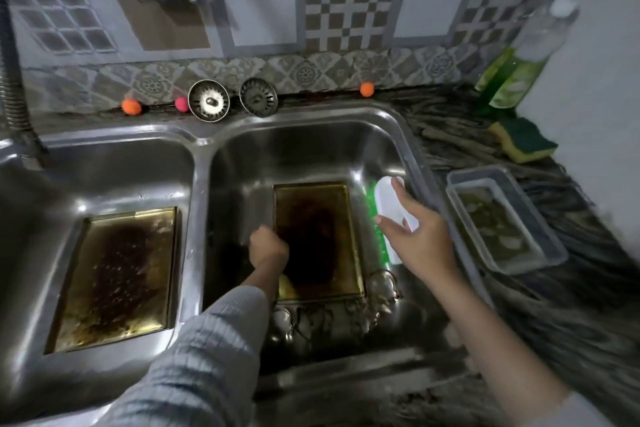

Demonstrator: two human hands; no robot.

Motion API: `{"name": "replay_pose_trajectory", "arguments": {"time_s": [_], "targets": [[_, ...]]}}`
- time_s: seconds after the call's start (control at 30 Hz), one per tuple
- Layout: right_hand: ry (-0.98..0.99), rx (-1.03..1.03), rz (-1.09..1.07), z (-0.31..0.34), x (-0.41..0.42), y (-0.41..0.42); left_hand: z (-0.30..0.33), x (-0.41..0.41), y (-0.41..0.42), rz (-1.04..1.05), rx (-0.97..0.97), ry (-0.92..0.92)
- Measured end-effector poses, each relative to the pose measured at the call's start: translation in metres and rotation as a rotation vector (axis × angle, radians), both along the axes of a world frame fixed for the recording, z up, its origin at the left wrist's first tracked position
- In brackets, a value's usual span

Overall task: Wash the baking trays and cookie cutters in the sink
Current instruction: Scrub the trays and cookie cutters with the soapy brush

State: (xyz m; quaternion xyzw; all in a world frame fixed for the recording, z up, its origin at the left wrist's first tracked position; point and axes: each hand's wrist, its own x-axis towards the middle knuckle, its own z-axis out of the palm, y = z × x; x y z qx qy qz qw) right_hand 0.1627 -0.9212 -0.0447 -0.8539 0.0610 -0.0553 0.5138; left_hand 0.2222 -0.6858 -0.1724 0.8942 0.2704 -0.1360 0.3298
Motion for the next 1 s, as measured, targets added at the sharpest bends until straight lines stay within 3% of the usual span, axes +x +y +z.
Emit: {"name": "replay_pose_trajectory", "arguments": {"time_s": [0.17,0.4,0.53,0.67,1.0], "targets": [[-0.097,-0.028,-0.028,0.03,0.005,-0.033,0.013,0.001,-0.011,0.054,0.043,-0.044],[-0.082,-0.159,-0.081,0.065,0.015,-0.106,0.061,0.002,-0.023,-0.036,-0.128,-0.265],[0.028,-0.31,-0.067,0.057,0.013,-0.14,0.086,-0.005,-0.033,-0.06,-0.242,-0.427],[0.18,-0.467,0.015,0.035,0.015,-0.152,0.102,-0.013,-0.043,0.003,-0.363,-0.476],[0.207,-0.561,-0.008,0.018,0.028,-0.151,0.115,-0.027,-0.053,0.054,-0.41,-0.552]]}}
